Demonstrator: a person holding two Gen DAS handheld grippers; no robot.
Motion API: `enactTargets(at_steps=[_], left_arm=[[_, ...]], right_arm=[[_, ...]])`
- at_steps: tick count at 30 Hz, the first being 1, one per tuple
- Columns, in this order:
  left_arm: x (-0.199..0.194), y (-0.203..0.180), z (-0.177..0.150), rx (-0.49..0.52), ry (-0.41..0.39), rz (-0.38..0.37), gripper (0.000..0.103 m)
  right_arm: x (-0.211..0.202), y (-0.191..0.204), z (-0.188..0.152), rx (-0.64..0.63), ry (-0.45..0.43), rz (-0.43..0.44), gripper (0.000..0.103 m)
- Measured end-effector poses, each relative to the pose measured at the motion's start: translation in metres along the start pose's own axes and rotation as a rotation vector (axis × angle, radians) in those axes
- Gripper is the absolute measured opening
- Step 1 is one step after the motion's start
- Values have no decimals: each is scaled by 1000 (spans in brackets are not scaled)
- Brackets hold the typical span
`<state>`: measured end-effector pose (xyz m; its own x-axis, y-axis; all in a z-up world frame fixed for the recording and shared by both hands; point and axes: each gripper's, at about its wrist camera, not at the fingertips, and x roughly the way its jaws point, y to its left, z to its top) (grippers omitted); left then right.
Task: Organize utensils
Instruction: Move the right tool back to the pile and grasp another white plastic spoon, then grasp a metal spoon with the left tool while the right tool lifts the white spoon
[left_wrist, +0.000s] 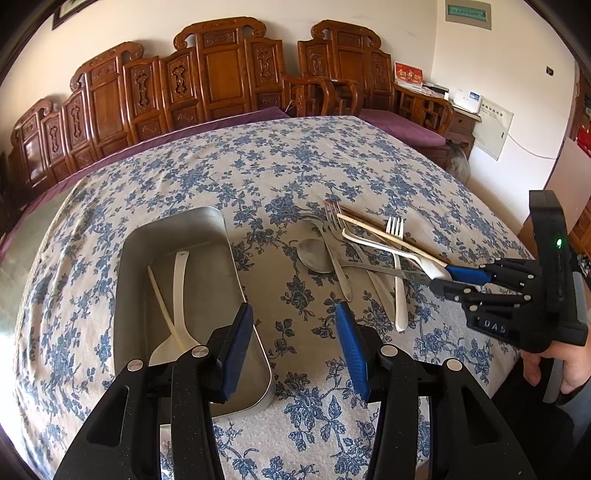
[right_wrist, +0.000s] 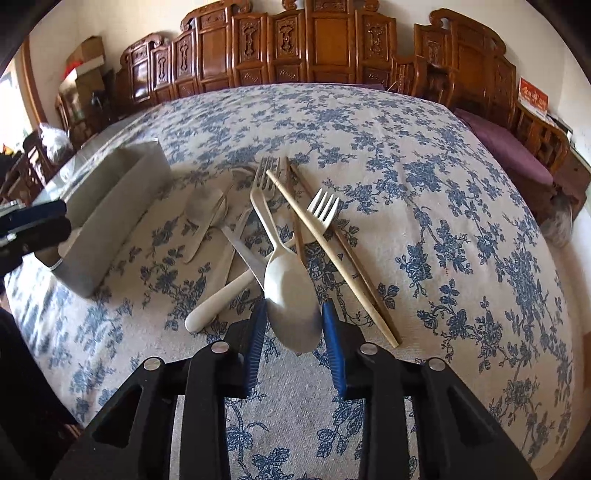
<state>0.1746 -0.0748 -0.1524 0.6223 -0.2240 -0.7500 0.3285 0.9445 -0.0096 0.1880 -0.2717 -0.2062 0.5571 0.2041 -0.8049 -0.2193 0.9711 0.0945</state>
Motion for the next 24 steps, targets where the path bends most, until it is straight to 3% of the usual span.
enactTargets(at_steps=[6,7,8,16,24], left_arm=[[0,-3,3,-3,2,-8,44],[0,-4,4,-1,1,-7,44],[0,-5,6,0,-2,-6,44],[11,-13,17,31,12,16,44],[38,-21,26,11,53,11,44]], right_arm=[[-17,-7,9,38,-86,24,29],[-19,-9,10,44,-100,29,24],[-20,-10,12,47,-105,32,8],[-13,-22,20,76,-100,54,6],[-26,-42,30,161,-189,35,5]])
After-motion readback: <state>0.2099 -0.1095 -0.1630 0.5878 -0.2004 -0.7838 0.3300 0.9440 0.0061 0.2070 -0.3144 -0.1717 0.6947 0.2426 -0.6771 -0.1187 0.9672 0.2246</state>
